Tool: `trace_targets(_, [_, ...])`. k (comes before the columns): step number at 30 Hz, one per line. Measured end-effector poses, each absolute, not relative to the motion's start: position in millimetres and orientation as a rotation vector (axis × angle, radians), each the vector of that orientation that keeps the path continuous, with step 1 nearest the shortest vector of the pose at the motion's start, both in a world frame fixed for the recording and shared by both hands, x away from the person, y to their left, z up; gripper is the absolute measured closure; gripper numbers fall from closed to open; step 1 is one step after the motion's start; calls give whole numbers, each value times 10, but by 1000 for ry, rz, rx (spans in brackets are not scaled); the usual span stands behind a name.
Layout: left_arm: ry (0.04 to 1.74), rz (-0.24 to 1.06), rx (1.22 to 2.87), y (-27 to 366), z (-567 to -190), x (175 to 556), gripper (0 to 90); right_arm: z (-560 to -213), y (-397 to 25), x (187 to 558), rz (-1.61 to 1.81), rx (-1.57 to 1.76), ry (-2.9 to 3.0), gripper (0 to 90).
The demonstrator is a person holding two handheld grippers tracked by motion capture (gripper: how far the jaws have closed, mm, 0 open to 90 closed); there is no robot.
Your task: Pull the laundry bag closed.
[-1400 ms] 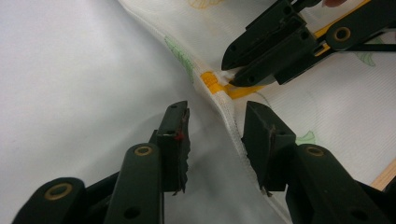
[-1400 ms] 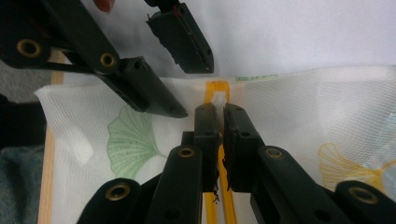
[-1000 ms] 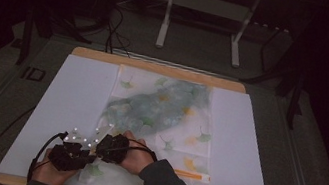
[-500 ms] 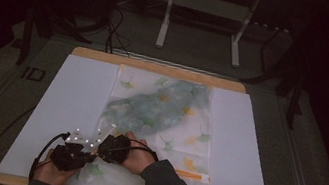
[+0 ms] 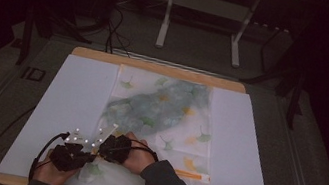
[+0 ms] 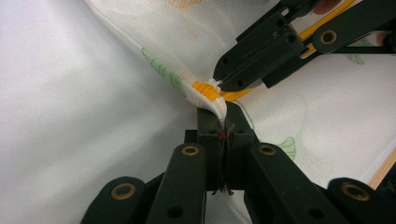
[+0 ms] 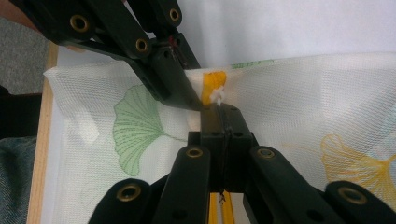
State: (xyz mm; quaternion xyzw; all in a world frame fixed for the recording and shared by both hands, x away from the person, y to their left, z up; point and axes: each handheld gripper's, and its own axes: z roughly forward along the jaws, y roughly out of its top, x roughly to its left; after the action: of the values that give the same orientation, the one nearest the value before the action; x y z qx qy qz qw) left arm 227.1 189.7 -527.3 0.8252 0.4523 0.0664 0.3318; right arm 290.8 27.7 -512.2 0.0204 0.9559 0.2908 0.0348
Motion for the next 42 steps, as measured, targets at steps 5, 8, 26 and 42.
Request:
trace_targets(5, [1173, 182, 2157, 1892, -5265, 2265, 881, -5143, 290, 2913, 888, 66, 2931, 882])
trace_targets(8, [1176, 182, 2150, 1896, -5267, 2265, 881, -5156, 295, 2909, 895, 69, 2918, 875])
trace_targets(26, [1173, 192, 2136, 1908, -5249, 2252, 882, -5170, 330, 2847, 881, 13, 2833, 900])
trace_targets(42, [1167, 151, 2091, 1970, -5236, 2256, 883, -5181, 302, 2818, 850, 7, 2823, 900])
